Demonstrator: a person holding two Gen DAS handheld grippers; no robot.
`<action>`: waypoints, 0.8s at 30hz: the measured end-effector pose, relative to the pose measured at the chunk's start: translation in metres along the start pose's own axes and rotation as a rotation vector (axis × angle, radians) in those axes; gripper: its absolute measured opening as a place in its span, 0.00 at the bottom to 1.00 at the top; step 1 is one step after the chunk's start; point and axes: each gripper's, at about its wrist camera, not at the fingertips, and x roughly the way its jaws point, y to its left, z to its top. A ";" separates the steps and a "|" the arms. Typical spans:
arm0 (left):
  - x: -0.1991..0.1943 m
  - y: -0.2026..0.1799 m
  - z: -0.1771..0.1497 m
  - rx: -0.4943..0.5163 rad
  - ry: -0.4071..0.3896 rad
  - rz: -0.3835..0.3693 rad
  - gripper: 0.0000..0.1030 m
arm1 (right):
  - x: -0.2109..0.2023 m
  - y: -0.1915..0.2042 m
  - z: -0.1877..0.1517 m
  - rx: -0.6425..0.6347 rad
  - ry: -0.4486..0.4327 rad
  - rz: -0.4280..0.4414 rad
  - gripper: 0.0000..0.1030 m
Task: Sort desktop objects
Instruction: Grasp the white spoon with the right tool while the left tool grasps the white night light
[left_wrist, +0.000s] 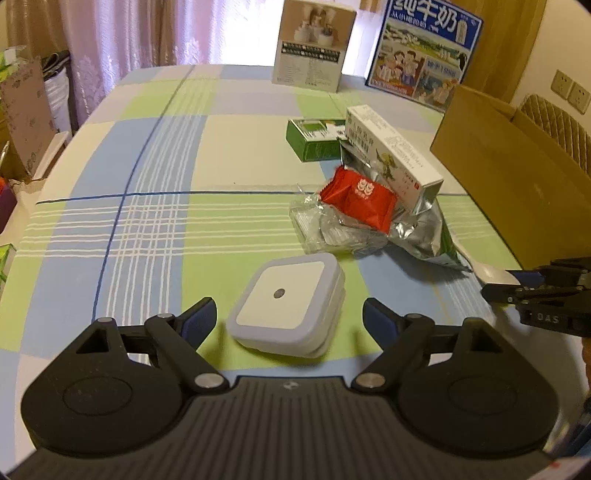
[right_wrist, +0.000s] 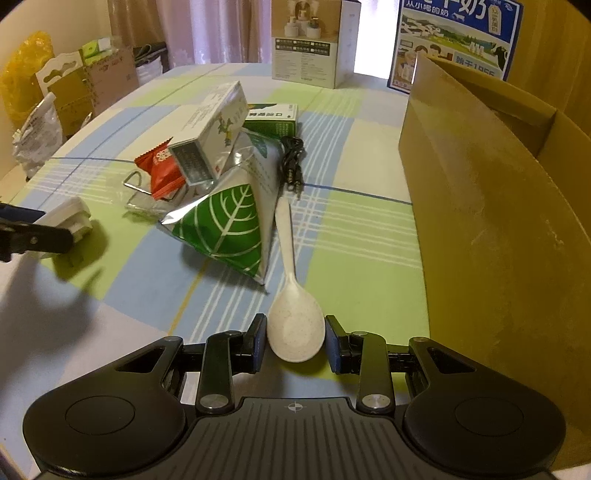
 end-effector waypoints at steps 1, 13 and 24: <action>0.003 0.002 0.001 0.003 0.006 -0.009 0.81 | 0.000 0.000 0.000 0.002 0.000 0.001 0.29; 0.017 -0.001 0.006 0.011 0.098 -0.066 0.61 | -0.002 -0.003 0.000 0.030 0.011 -0.004 0.29; 0.012 -0.014 0.009 -0.105 0.095 -0.075 0.64 | -0.003 -0.004 0.000 0.034 0.010 -0.008 0.29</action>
